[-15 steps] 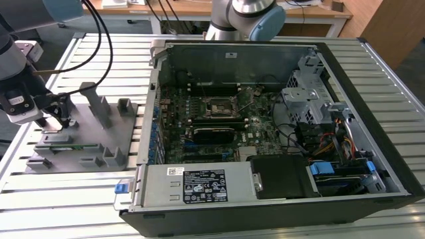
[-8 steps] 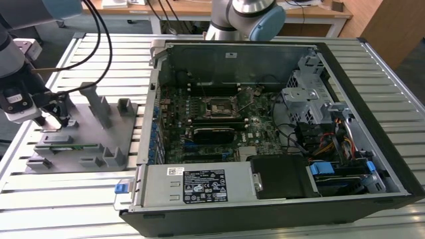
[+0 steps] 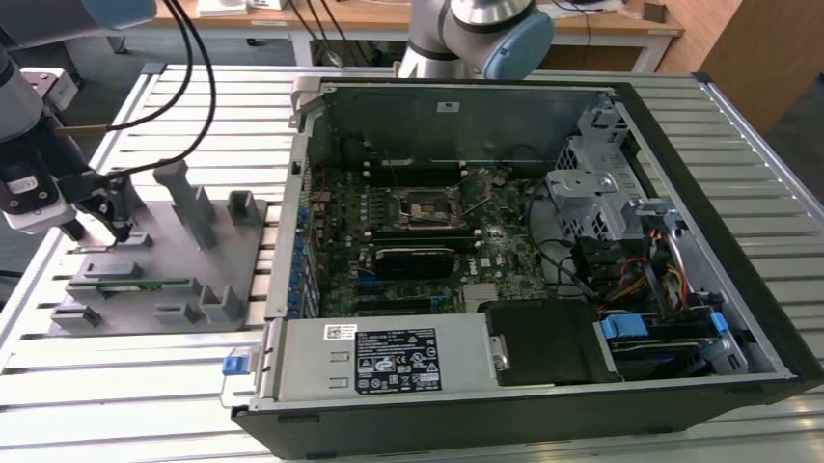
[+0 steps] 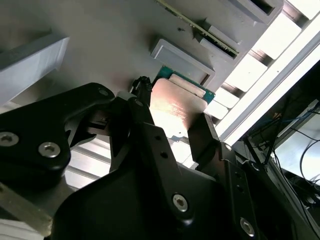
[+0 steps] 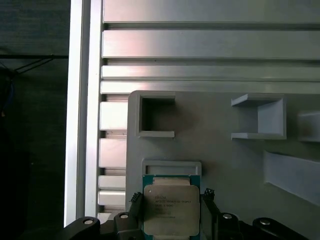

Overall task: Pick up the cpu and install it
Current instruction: 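Pick up the cpu and move it towards the insertion slot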

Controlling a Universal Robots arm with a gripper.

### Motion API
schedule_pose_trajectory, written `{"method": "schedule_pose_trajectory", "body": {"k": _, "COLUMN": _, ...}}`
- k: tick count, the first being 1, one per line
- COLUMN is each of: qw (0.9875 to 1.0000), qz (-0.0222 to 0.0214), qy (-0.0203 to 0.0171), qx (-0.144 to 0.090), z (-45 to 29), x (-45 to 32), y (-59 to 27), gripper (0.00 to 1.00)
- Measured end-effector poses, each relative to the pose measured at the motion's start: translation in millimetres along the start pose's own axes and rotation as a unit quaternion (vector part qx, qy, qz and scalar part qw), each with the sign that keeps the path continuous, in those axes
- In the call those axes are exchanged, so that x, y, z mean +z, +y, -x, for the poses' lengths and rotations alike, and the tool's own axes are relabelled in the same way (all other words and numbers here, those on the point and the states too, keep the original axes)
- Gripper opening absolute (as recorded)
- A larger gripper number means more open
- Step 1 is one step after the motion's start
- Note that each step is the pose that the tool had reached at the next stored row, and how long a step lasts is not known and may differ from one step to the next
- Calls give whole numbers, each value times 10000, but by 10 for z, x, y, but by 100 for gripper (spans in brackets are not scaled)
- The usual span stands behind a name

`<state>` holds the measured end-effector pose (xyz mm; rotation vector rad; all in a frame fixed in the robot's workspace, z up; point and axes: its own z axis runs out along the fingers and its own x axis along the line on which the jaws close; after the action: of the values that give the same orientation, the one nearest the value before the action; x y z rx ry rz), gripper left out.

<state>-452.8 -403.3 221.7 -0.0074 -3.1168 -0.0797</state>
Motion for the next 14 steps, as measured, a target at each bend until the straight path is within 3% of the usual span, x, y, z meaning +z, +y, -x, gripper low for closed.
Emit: {"method": "schedule_pose_trajectory", "body": {"k": 14, "qw": 10000, "qz": 15, "qy": 0, "qx": 0, "z": -4, "x": -151, "y": 7, "gripper": 54}}
